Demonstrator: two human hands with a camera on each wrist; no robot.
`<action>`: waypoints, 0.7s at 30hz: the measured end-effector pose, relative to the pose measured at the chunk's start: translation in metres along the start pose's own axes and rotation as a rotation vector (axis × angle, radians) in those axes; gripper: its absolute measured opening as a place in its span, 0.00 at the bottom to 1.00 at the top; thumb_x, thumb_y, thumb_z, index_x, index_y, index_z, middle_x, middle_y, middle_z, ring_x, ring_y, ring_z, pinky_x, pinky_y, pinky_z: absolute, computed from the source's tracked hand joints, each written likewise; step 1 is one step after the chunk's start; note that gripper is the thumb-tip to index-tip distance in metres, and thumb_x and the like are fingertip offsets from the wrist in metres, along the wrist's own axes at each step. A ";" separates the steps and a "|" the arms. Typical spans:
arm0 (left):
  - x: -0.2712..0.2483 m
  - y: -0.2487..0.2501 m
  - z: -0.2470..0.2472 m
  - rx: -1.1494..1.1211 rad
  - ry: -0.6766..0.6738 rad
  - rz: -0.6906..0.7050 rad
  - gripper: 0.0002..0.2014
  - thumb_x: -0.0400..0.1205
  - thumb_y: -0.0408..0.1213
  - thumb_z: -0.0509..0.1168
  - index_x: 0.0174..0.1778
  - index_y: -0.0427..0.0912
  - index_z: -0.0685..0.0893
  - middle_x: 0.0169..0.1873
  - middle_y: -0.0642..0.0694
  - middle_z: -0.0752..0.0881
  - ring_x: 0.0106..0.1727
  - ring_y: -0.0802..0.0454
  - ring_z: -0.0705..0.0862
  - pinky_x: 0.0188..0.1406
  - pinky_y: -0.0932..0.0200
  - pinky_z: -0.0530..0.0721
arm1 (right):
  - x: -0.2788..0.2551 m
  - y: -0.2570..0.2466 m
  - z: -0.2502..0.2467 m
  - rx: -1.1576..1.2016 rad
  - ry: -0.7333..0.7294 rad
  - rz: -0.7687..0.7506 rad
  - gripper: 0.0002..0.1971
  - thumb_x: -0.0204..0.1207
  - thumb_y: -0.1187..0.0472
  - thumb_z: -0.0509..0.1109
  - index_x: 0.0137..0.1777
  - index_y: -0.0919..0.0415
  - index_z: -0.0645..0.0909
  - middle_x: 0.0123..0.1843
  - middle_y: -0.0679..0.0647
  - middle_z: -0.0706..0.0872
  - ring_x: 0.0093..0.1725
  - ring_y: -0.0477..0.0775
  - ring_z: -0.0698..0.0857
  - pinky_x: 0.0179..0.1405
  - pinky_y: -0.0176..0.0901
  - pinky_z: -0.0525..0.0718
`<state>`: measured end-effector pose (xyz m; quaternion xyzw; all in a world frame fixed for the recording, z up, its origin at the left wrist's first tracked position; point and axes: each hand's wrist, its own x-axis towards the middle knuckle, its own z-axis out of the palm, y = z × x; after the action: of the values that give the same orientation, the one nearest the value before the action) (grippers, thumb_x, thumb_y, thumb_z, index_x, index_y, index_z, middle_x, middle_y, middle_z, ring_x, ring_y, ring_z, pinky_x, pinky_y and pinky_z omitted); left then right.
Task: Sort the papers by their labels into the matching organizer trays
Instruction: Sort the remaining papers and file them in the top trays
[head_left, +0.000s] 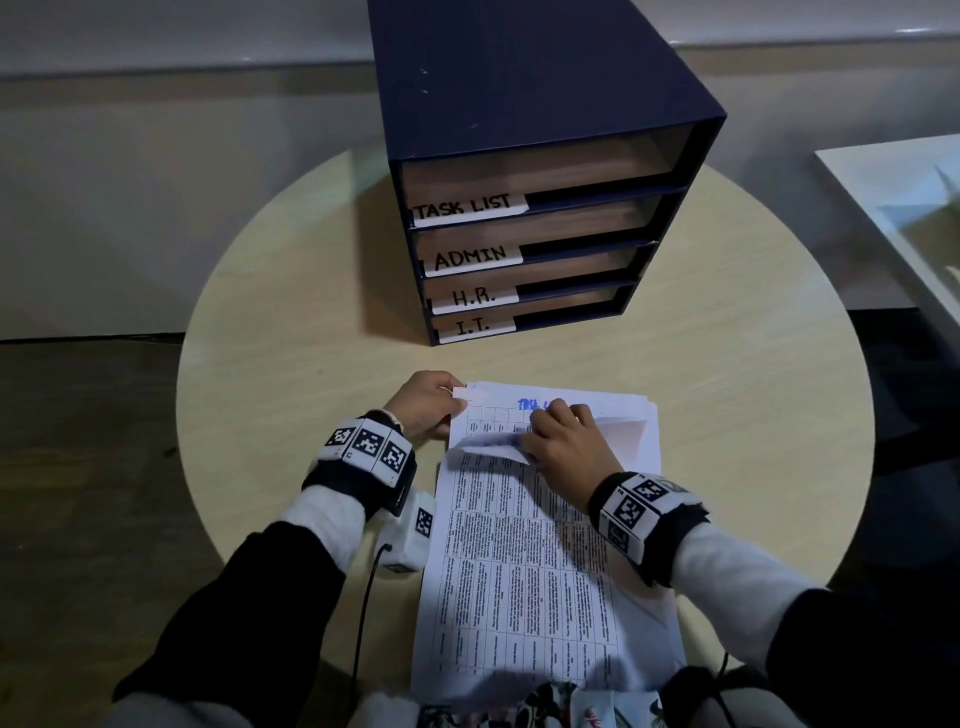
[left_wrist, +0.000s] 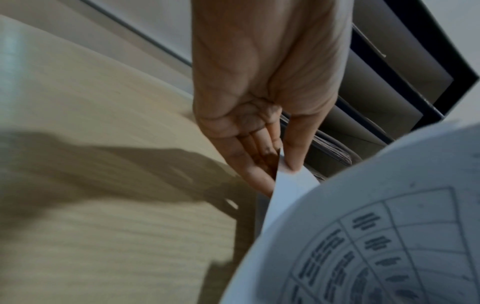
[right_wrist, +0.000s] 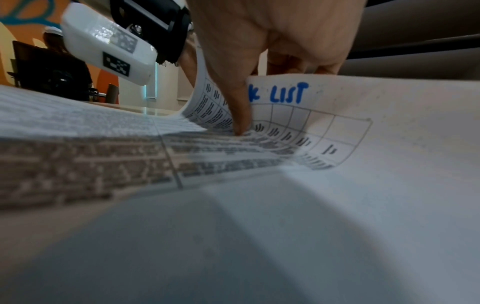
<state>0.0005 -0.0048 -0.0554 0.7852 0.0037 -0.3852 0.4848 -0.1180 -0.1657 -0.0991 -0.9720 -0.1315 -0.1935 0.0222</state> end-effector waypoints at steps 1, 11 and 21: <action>0.000 -0.001 0.000 -0.022 -0.001 0.015 0.12 0.82 0.20 0.57 0.36 0.38 0.77 0.32 0.39 0.81 0.23 0.55 0.84 0.18 0.67 0.82 | 0.000 -0.001 -0.001 -0.012 -0.019 -0.006 0.12 0.51 0.64 0.85 0.28 0.57 0.83 0.29 0.51 0.80 0.38 0.54 0.71 0.36 0.44 0.61; -0.008 0.001 0.000 0.019 -0.040 0.133 0.16 0.79 0.17 0.53 0.54 0.44 0.70 0.38 0.41 0.80 0.30 0.49 0.76 0.23 0.62 0.74 | -0.005 -0.006 -0.001 0.044 -0.180 0.050 0.23 0.40 0.71 0.85 0.39 0.58 0.88 0.53 0.58 0.89 0.40 0.56 0.89 0.39 0.43 0.84; -0.010 0.008 0.005 -0.082 -0.079 0.013 0.14 0.81 0.25 0.52 0.46 0.41 0.82 0.30 0.43 0.87 0.27 0.53 0.79 0.19 0.68 0.74 | -0.007 -0.013 -0.006 -0.074 -0.090 -0.018 0.20 0.48 0.65 0.83 0.43 0.54 0.87 0.45 0.54 0.87 0.45 0.56 0.72 0.42 0.48 0.70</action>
<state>-0.0062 -0.0095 -0.0445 0.7489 -0.0049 -0.4124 0.5187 -0.1302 -0.1553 -0.0960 -0.9787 -0.1337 -0.1545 -0.0214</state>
